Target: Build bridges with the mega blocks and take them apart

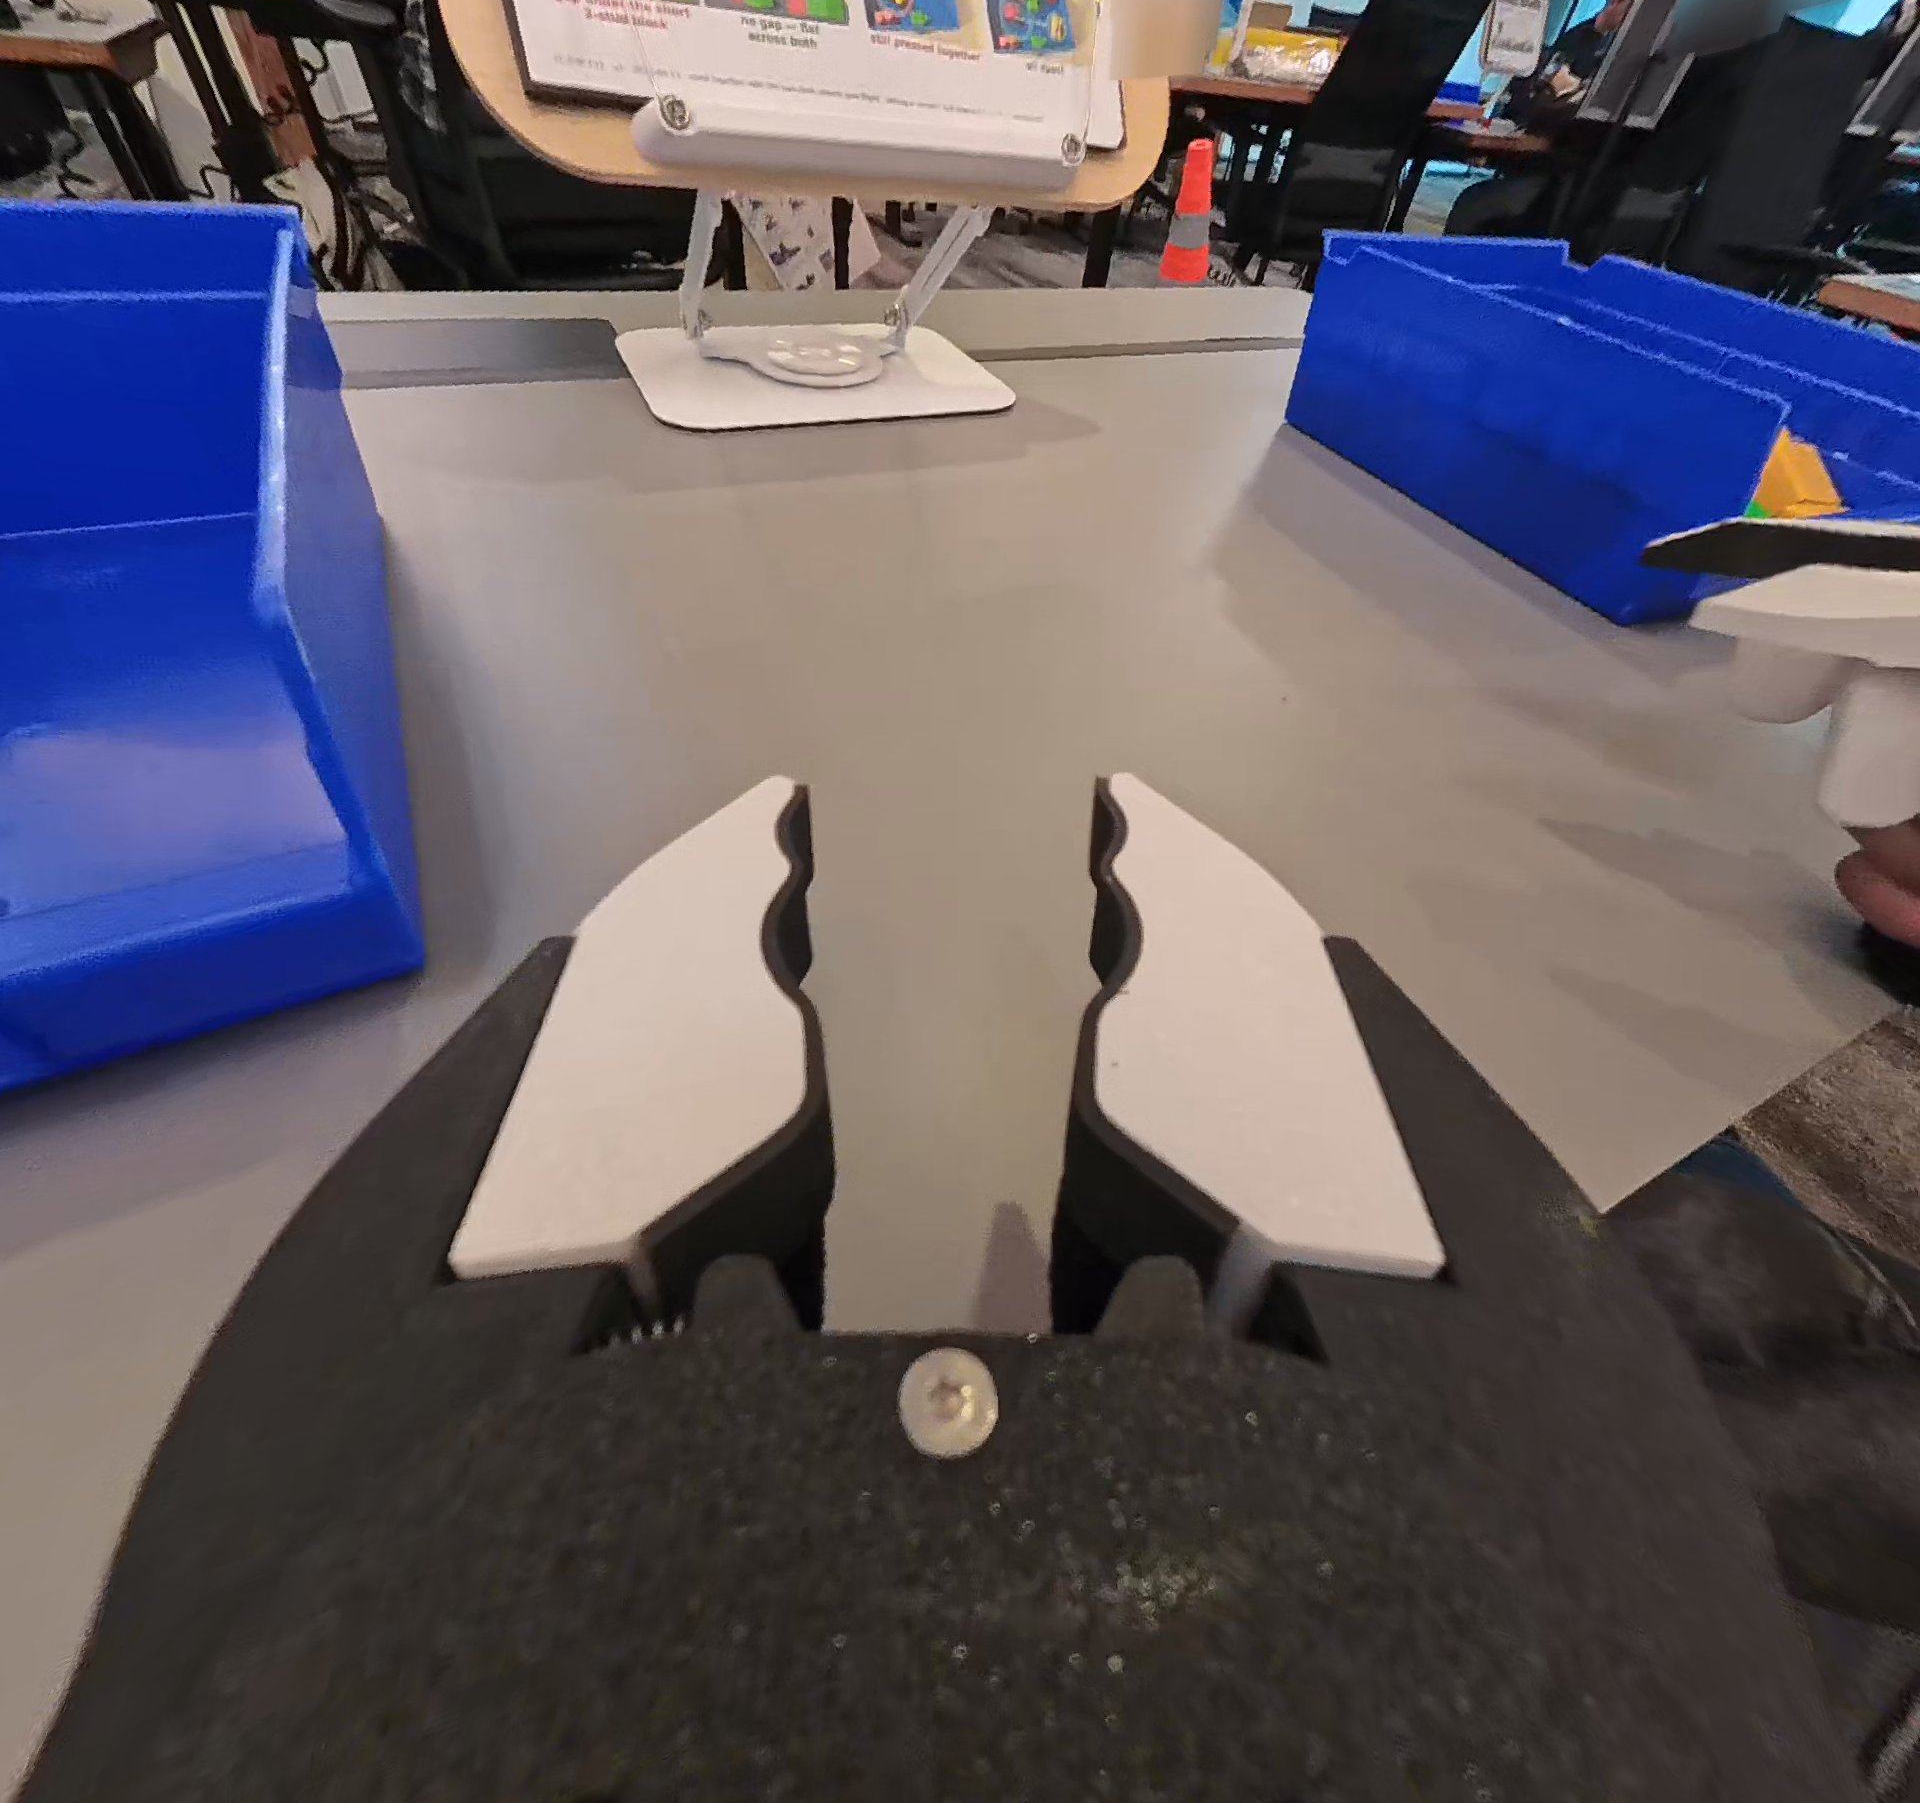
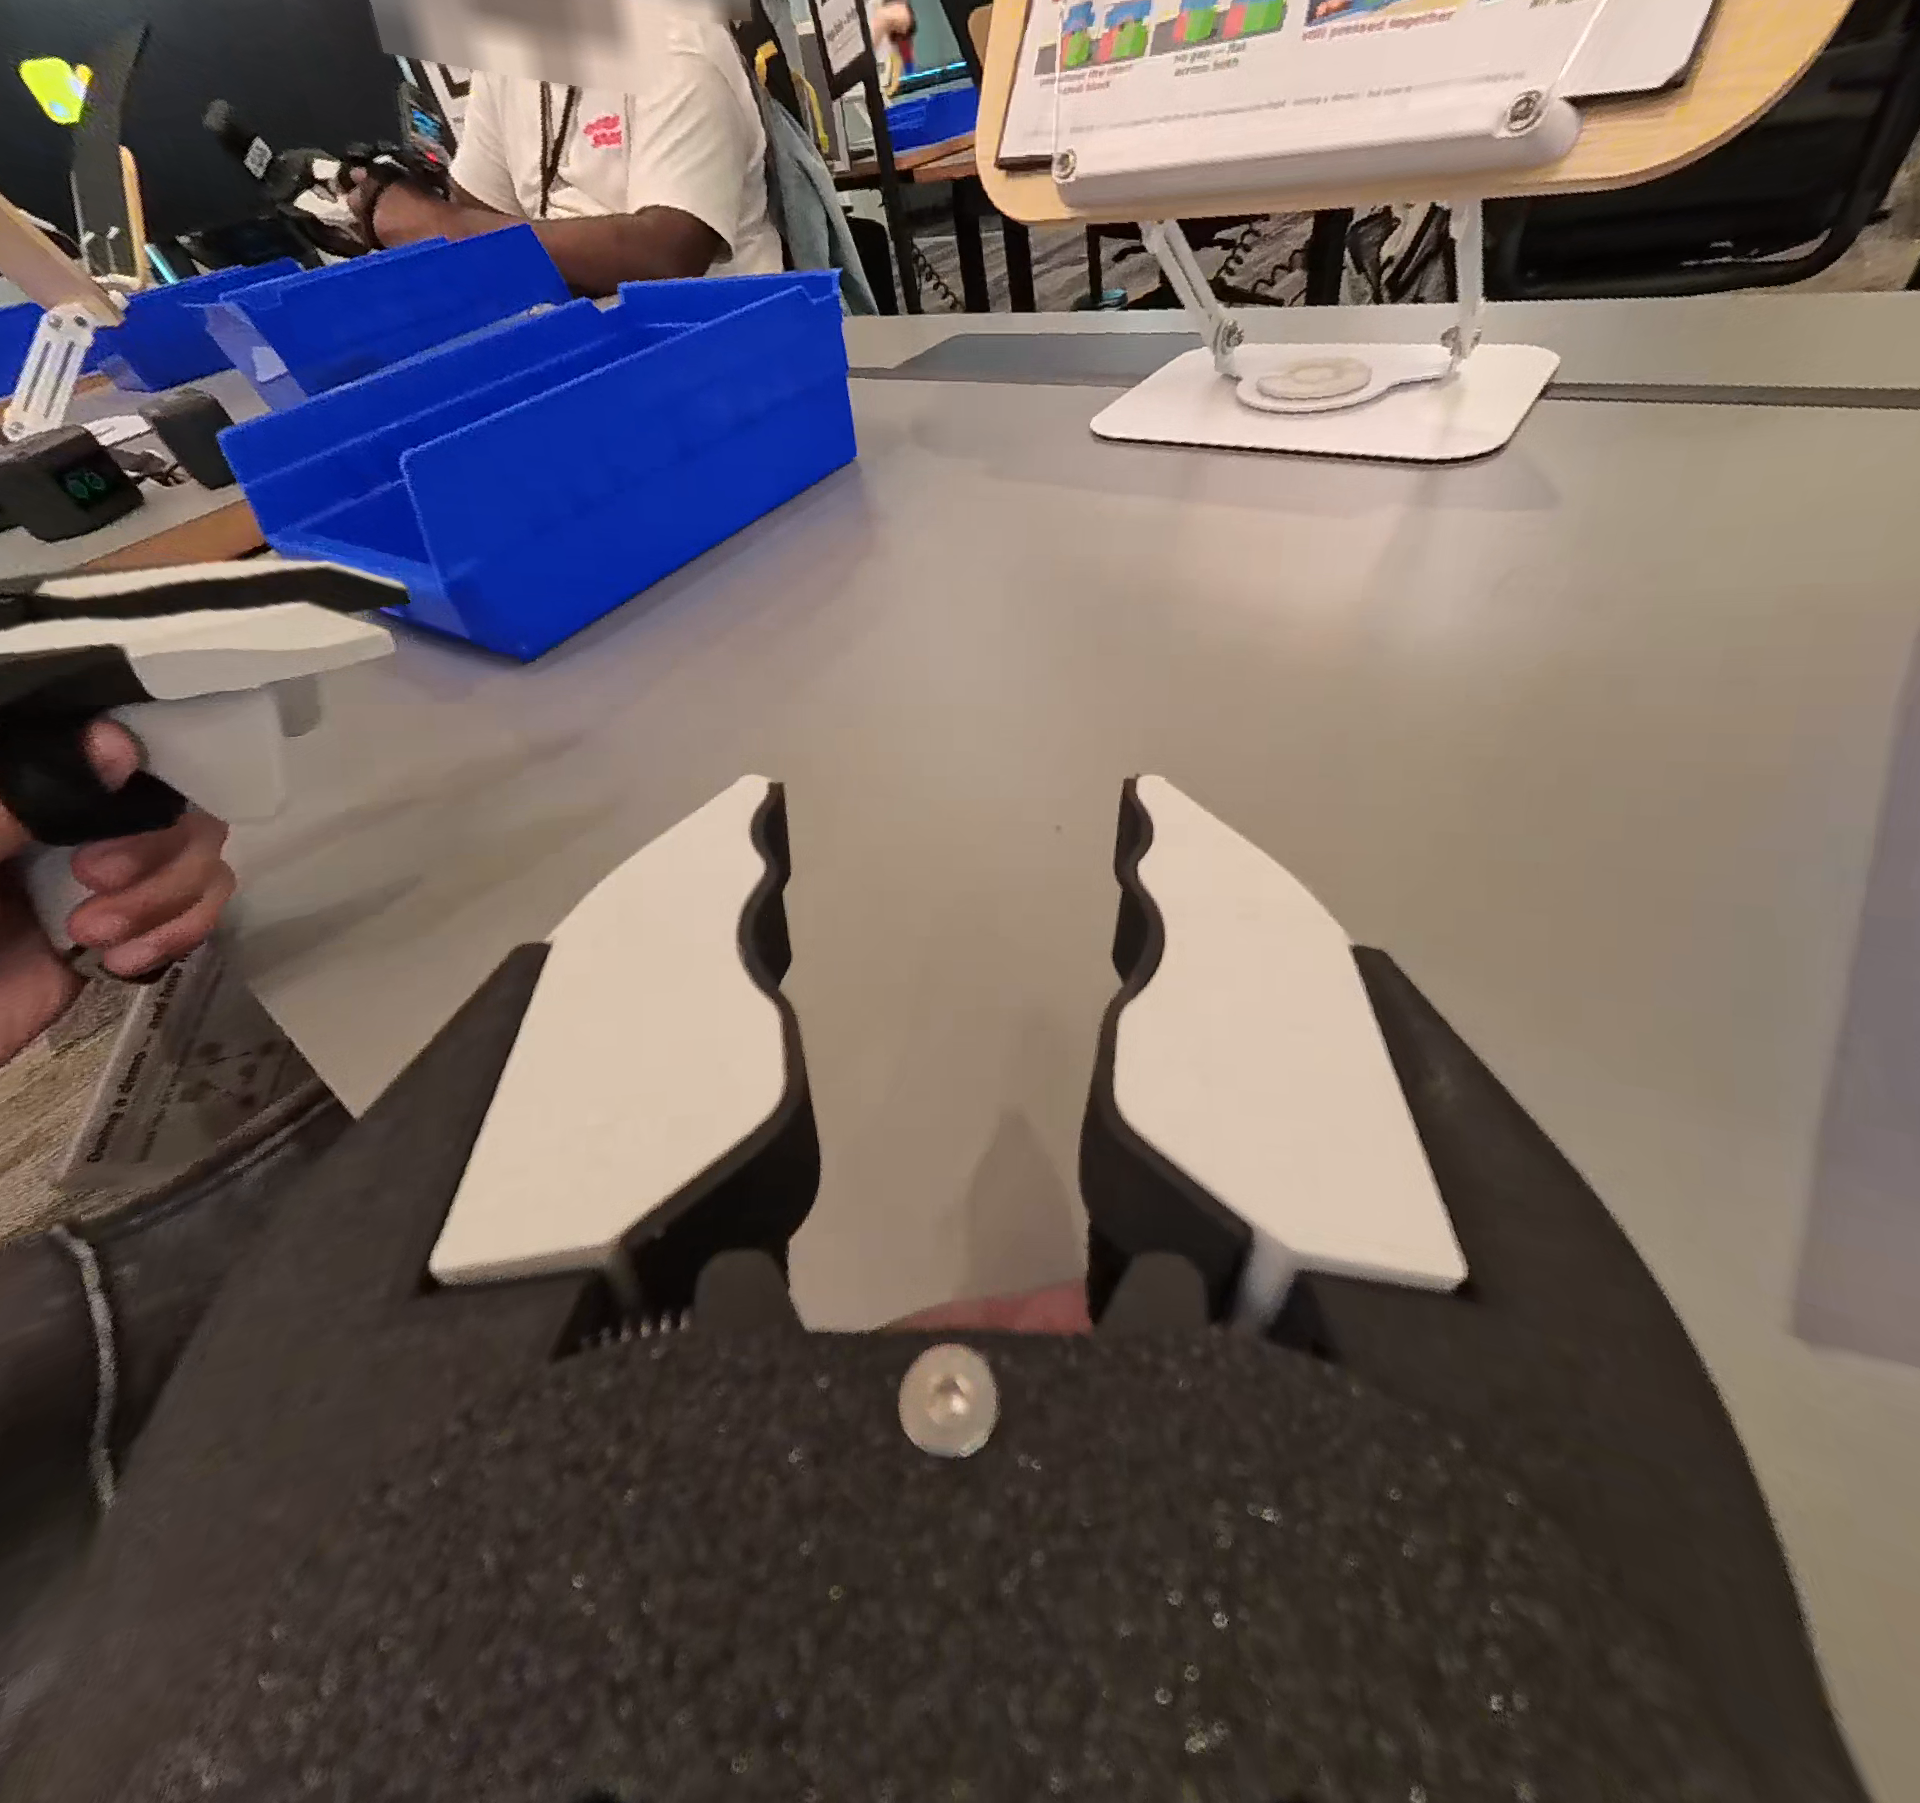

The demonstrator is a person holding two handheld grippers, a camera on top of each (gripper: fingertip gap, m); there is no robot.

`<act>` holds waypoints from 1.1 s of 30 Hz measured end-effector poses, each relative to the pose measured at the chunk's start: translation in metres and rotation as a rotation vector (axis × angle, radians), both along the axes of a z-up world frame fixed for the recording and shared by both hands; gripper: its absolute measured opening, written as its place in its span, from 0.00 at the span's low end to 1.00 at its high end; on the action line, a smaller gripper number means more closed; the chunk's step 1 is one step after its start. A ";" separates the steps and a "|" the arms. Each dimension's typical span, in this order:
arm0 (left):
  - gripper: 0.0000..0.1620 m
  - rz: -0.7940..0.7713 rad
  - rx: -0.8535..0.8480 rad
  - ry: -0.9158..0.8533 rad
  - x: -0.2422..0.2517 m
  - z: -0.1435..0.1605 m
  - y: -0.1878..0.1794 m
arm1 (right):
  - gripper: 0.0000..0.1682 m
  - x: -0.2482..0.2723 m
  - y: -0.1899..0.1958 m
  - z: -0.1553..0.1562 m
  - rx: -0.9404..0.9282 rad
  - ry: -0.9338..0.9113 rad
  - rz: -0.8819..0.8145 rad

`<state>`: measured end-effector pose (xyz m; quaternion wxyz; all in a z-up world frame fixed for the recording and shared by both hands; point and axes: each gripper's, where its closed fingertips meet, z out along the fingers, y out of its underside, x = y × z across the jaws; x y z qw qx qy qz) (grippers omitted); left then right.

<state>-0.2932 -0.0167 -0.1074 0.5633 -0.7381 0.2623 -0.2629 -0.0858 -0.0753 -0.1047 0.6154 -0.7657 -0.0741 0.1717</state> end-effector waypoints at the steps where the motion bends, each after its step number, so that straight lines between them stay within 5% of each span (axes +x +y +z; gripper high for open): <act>1: 0.32 0.003 -0.006 0.009 0.000 -0.002 0.000 | 0.36 0.002 -0.001 0.000 0.001 0.001 -0.017; 16: 0.34 -0.094 0.010 0.049 0.034 0.001 -0.008 | 0.36 0.014 -0.005 0.004 0.030 -0.011 -0.094; 20: 0.36 -0.253 -0.048 0.087 0.115 0.003 -0.039 | 0.36 0.061 -0.015 0.021 0.058 -0.103 -0.260; 26: 0.37 -0.406 -0.129 0.103 0.291 -0.003 -0.068 | 0.36 0.201 -0.056 0.044 0.038 -0.206 -0.656; 33: 0.36 -0.290 -0.180 0.176 0.416 -0.013 -0.039 | 0.36 0.300 -0.107 0.020 -0.046 -0.234 -0.909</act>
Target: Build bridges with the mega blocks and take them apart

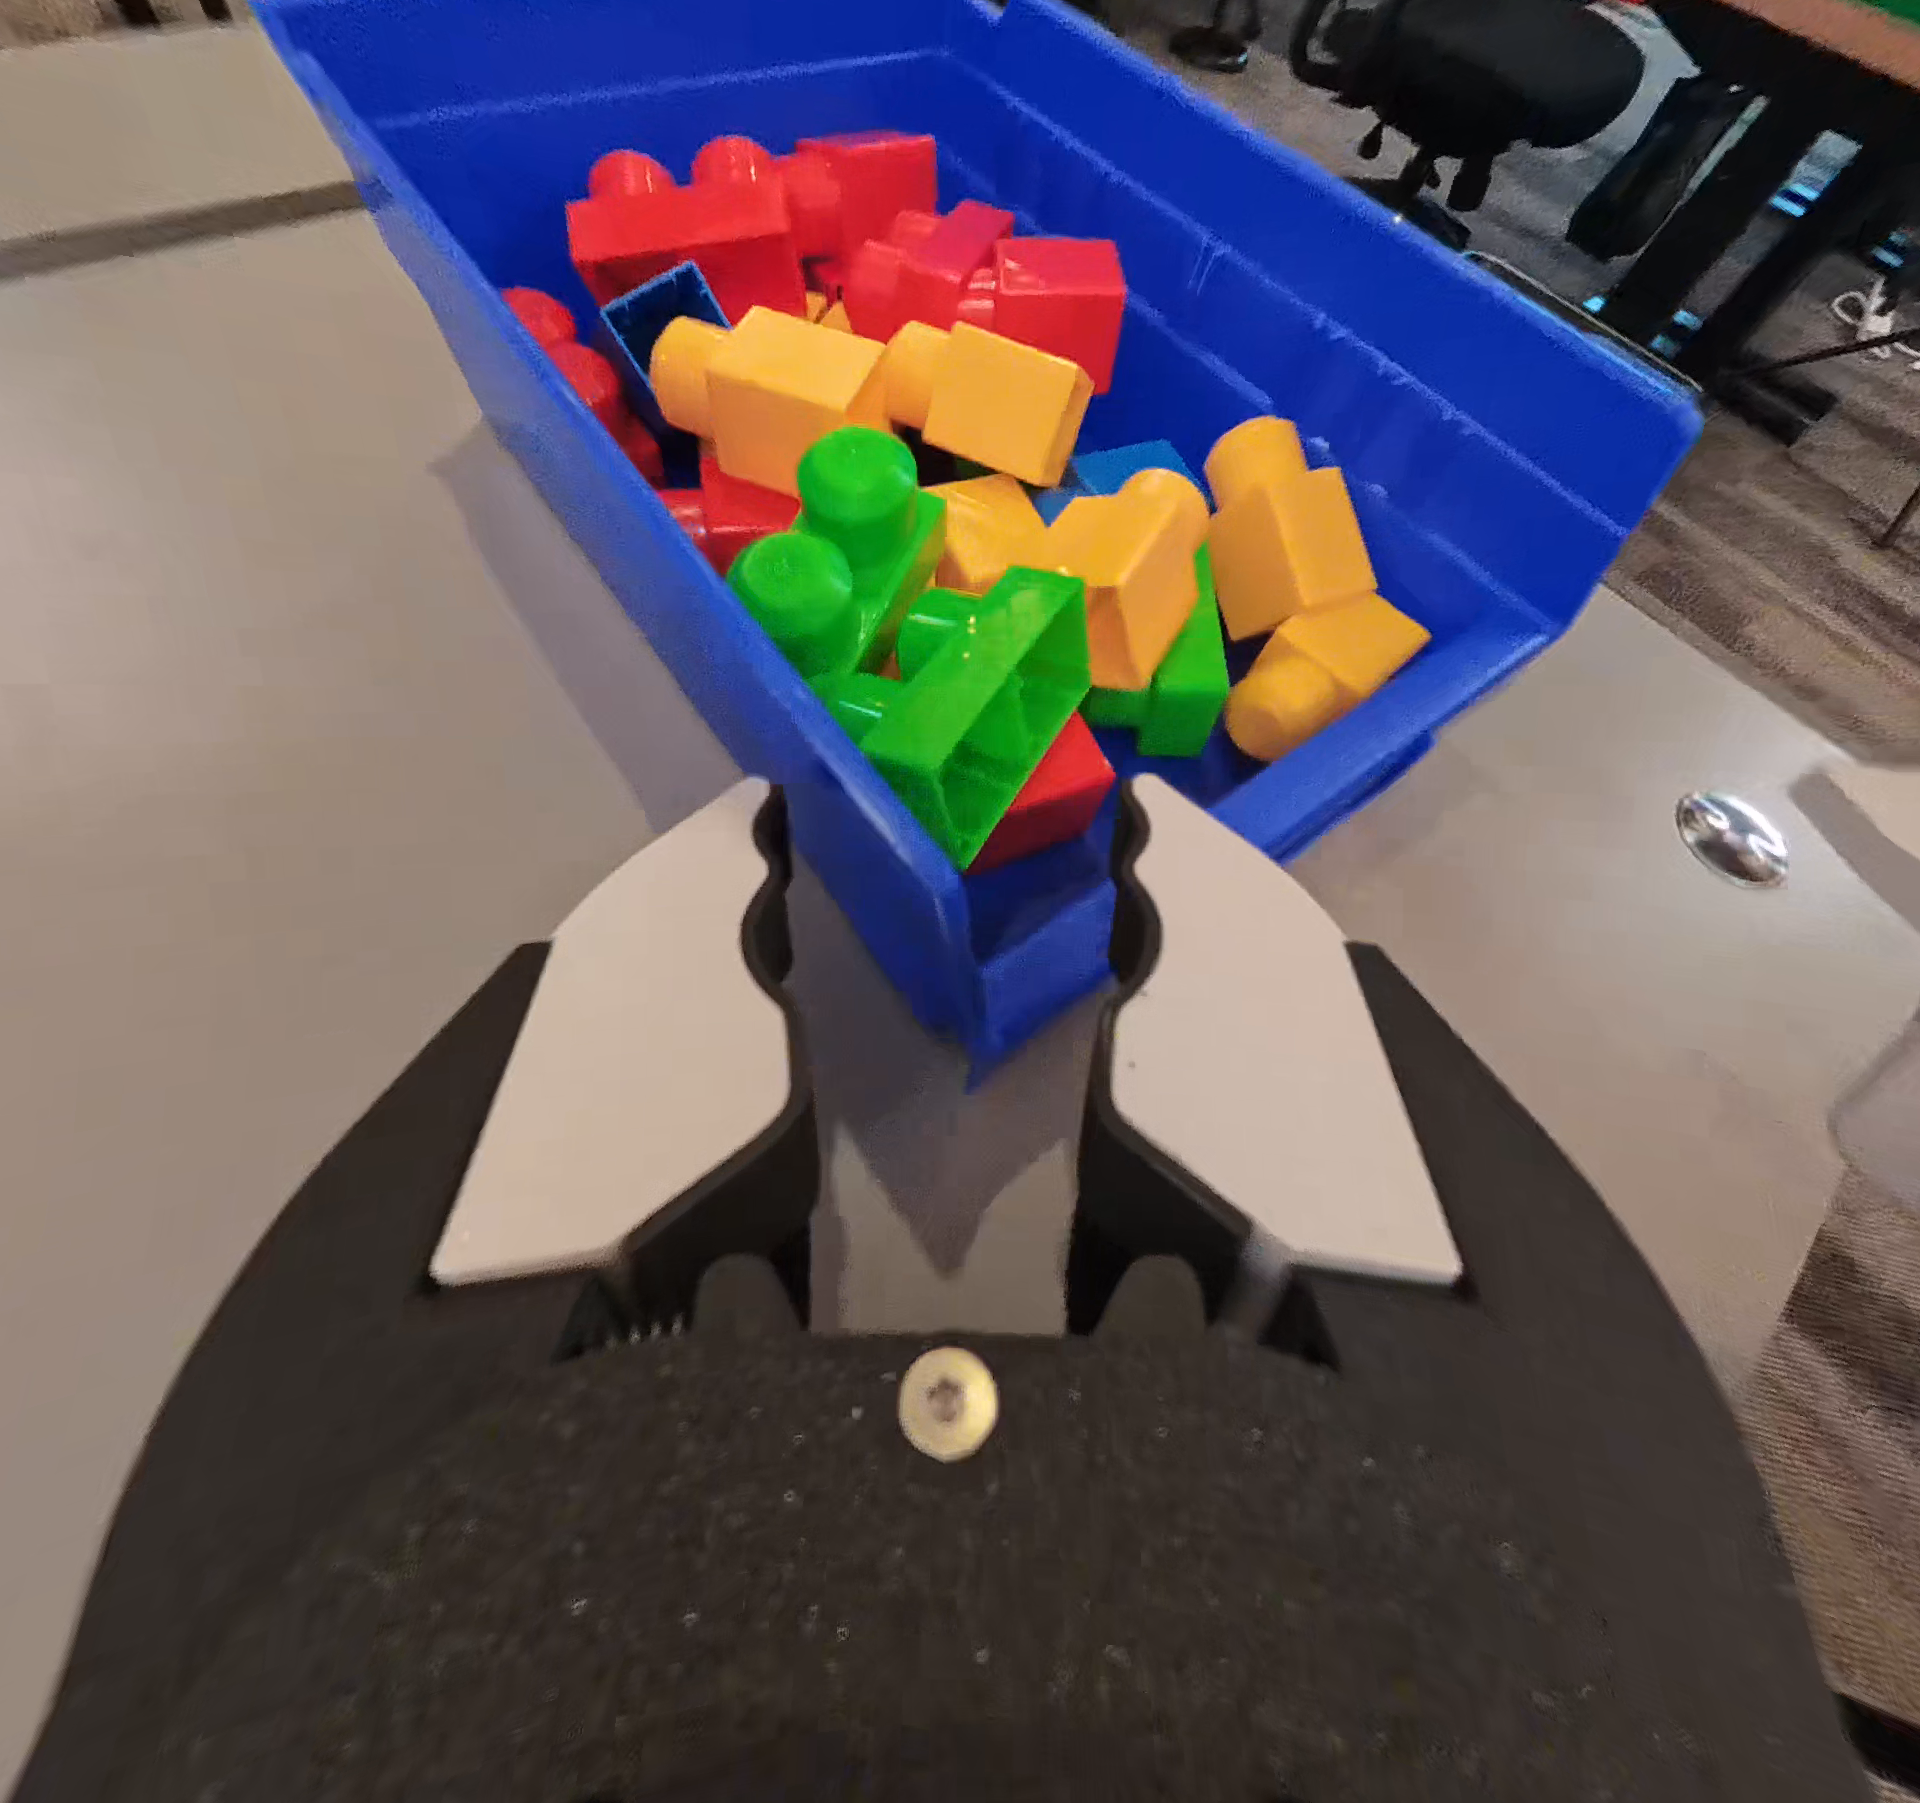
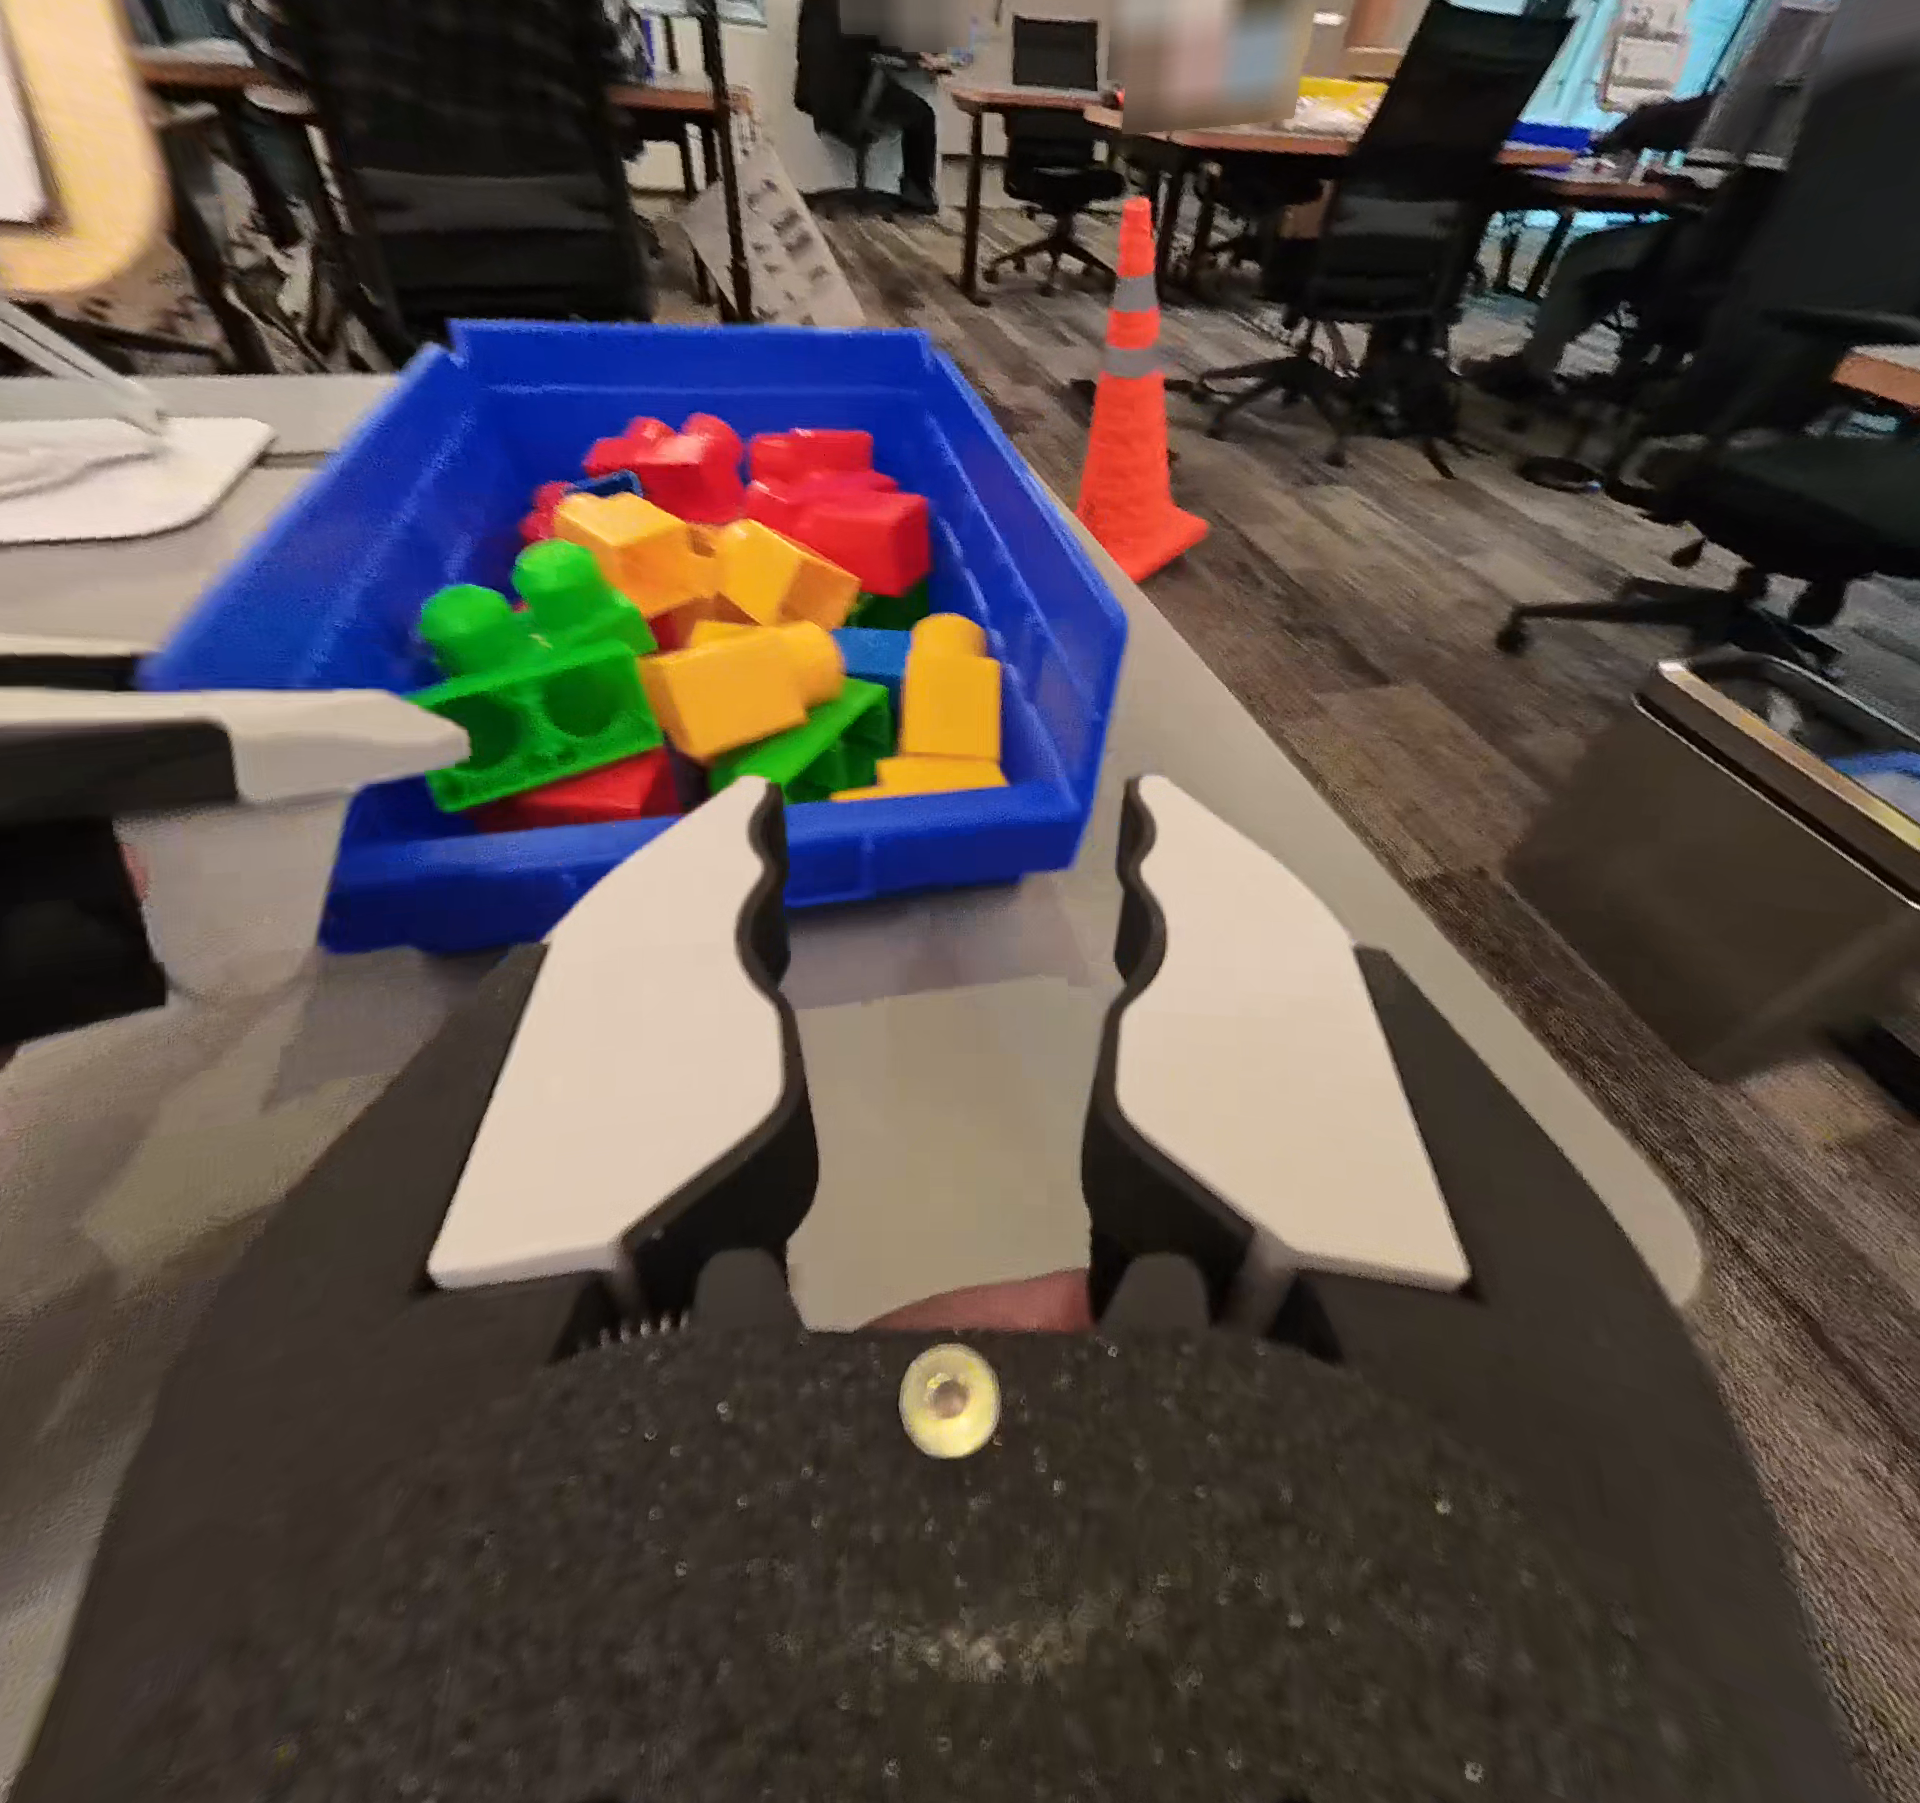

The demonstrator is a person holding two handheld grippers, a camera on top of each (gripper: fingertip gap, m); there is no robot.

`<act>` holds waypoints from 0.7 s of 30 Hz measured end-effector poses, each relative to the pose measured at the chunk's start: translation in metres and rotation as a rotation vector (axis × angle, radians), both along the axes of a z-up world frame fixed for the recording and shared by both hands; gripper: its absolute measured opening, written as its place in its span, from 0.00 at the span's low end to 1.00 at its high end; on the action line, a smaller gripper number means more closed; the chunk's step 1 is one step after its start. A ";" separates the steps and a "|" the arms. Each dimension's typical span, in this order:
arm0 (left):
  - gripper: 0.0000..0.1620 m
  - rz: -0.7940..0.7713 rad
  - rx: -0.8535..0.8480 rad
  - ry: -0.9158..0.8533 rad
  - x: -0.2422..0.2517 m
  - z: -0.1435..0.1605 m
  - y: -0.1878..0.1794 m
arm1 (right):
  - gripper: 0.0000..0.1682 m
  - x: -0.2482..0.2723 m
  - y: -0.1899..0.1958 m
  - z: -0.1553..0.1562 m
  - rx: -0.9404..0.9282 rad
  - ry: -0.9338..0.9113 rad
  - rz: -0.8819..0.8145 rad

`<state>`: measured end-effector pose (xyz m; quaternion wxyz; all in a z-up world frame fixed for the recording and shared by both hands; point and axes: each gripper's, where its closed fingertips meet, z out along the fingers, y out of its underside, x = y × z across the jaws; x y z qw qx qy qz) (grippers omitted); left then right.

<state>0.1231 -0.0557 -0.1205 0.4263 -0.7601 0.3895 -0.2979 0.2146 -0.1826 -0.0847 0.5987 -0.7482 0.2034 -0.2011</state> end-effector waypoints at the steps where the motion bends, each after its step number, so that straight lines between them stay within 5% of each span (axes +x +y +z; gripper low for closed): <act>1: 0.35 0.011 -0.031 0.008 0.006 -0.006 0.003 | 0.36 0.004 -0.002 -0.005 -0.008 0.006 -0.007; 7: 0.11 0.128 -0.005 0.041 -0.008 -0.012 0.032 | 0.36 0.014 -0.001 -0.027 -0.038 0.089 -0.019; 16: 0.03 0.240 -0.053 -0.027 -0.055 -0.009 0.033 | 0.35 -0.011 0.033 -0.041 -0.020 0.221 0.029; 20: 0.02 0.221 -0.013 -0.032 -0.074 -0.007 0.022 | 0.19 -0.017 0.037 -0.031 0.026 0.199 0.056; 21: 0.02 0.215 -0.003 -0.033 -0.081 -0.006 0.019 | 0.06 -0.018 0.036 -0.028 0.038 0.210 0.036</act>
